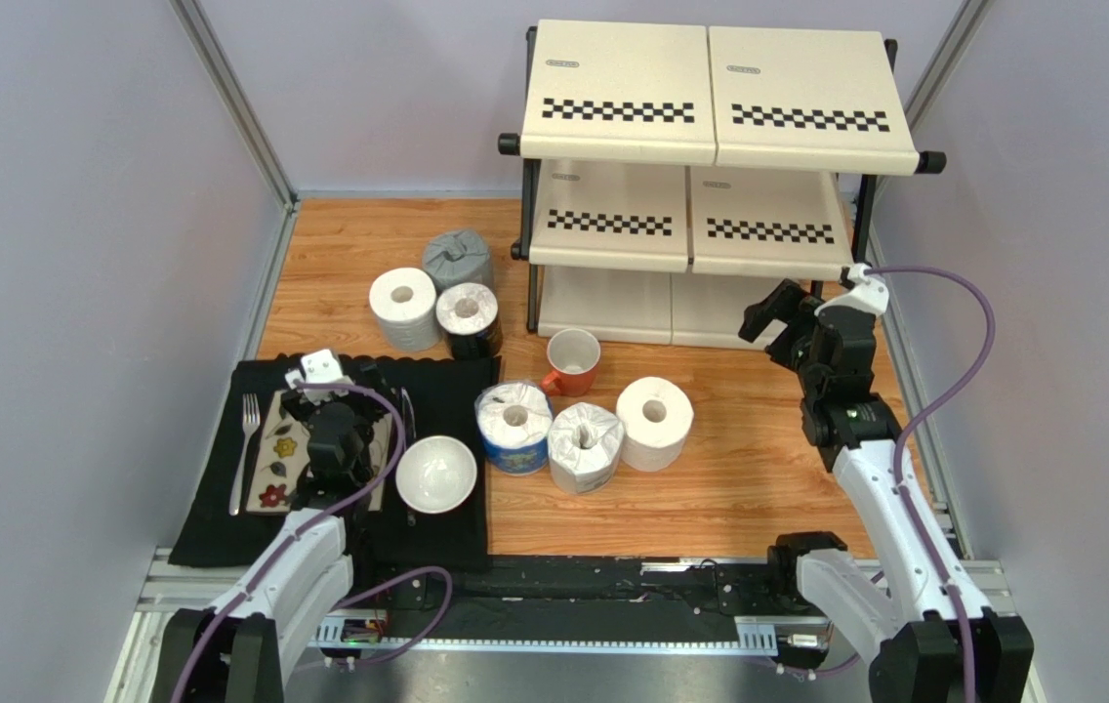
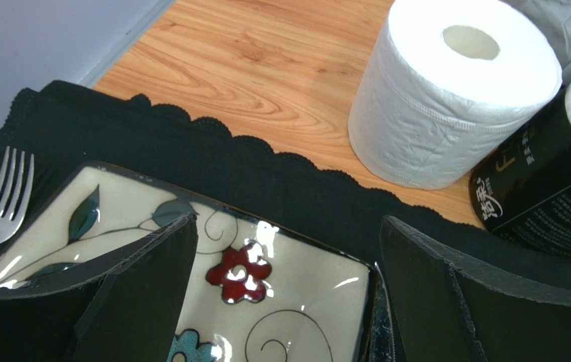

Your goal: Place and organize the paper towels onto the shelf

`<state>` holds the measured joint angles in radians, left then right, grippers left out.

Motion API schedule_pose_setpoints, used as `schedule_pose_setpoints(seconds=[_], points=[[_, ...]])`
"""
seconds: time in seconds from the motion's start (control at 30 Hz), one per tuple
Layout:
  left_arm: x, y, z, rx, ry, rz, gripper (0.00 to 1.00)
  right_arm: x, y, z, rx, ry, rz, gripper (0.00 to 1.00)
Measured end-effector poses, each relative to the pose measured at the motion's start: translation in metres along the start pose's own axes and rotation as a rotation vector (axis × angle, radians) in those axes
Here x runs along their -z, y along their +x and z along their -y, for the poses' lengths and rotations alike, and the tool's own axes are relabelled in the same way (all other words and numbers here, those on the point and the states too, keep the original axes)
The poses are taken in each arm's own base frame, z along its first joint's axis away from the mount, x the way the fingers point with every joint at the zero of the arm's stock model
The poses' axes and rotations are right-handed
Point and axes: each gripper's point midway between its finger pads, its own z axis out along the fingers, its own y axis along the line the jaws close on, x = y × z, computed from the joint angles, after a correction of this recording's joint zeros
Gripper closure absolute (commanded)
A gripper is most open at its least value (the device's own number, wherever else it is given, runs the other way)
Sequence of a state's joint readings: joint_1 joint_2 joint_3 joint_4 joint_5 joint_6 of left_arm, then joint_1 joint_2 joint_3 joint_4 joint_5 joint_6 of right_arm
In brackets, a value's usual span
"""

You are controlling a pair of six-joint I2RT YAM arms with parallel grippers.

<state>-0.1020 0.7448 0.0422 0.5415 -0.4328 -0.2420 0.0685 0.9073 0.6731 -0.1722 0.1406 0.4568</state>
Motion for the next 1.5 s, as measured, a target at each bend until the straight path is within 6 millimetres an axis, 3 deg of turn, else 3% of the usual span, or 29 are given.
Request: schedule_pose_setpoints(seconds=[0.13, 0.3, 0.47, 0.57, 0.7, 0.9, 1.17, 1.5], points=[[0.002, 0.003, 0.003, -0.002, 0.021, -0.017, 0.01, 0.013, -0.003, -0.002, -0.010, -0.016, 0.010, 0.01], [0.007, -0.028, 0.008, 0.051, 0.049, 0.094, 0.01, 0.023, 0.009, -0.018, -0.002, -0.107, -0.049, 0.05], [0.010, -0.042, 0.006, 0.081, 0.042, 0.146, 0.01, 0.031, 0.052, -0.040, 0.071, -0.174, -0.195, 0.04], [0.009, -0.035, 0.002, 0.080, 0.016, 0.122, 0.01, 0.042, 0.077, -0.057, 0.133, -0.223, -0.267, 0.06], [0.006, -0.019, -0.004, 0.061, -0.023, 0.067, 0.01, 0.049, 0.092, -0.069, 0.166, -0.269, -0.310, 0.13], [0.004, -0.001, -0.009, 0.030, -0.049, 0.002, 0.01, 0.052, 0.113, -0.066, 0.185, -0.274, -0.379, 0.17], [0.004, 0.001, -0.009, 0.026, -0.050, -0.004, 0.01, 0.072, 0.144, -0.070, 0.254, -0.313, -0.496, 0.16], [0.004, 0.001, -0.009, 0.026, -0.050, -0.004, 0.01, 0.074, 0.156, -0.056, 0.294, -0.258, -0.525, 0.16]])
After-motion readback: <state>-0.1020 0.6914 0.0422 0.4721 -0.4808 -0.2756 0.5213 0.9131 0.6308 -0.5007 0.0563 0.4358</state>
